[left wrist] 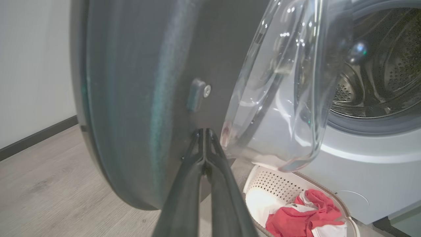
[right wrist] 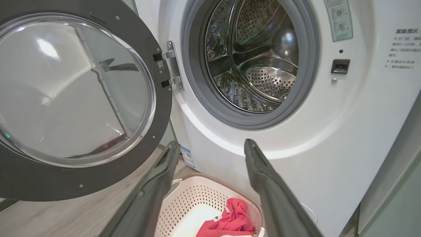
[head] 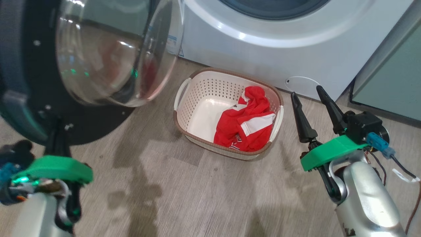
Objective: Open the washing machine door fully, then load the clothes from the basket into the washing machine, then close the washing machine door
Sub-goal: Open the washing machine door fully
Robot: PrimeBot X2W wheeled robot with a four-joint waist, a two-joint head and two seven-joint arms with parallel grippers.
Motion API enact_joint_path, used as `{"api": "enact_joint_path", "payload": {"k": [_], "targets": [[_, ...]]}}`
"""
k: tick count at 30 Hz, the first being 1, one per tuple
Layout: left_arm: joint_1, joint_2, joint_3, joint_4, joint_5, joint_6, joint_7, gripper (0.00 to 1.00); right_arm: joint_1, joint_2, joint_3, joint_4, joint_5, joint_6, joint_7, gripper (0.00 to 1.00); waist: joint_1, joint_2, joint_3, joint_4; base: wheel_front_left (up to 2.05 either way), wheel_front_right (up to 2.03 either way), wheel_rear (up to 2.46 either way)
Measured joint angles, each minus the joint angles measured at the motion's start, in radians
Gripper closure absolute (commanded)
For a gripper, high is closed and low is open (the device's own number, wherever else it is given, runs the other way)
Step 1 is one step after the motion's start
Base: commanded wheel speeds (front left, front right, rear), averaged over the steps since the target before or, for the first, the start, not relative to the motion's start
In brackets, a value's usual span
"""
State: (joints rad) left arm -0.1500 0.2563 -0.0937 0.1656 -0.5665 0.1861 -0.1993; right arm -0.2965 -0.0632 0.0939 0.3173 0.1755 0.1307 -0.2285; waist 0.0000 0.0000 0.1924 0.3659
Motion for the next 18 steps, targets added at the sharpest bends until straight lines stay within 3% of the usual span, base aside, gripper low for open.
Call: {"api": "enact_joint_path", "payload": {"k": [10, 18], "targets": [[-0.182, 0.028, 0.136, 0.245, -0.016, -0.07, -0.049, 1.0, -0.007, -0.003, 0.004, -0.039, -0.009, 0.0, 0.033, 0.0, 0.0, 0.0, 0.053, -0.016, 0.0, 0.0, 0.0], [-0.263, 0.032, 0.288, 0.347, 0.024, -0.114, -0.05, 1.0, -0.027, -0.006, 0.004, -0.055, -0.016, 0.0, 0.045, 0.0, 0.0, 0.0, 0.078, -0.025, 0.0, 0.0, 0.0]]}}
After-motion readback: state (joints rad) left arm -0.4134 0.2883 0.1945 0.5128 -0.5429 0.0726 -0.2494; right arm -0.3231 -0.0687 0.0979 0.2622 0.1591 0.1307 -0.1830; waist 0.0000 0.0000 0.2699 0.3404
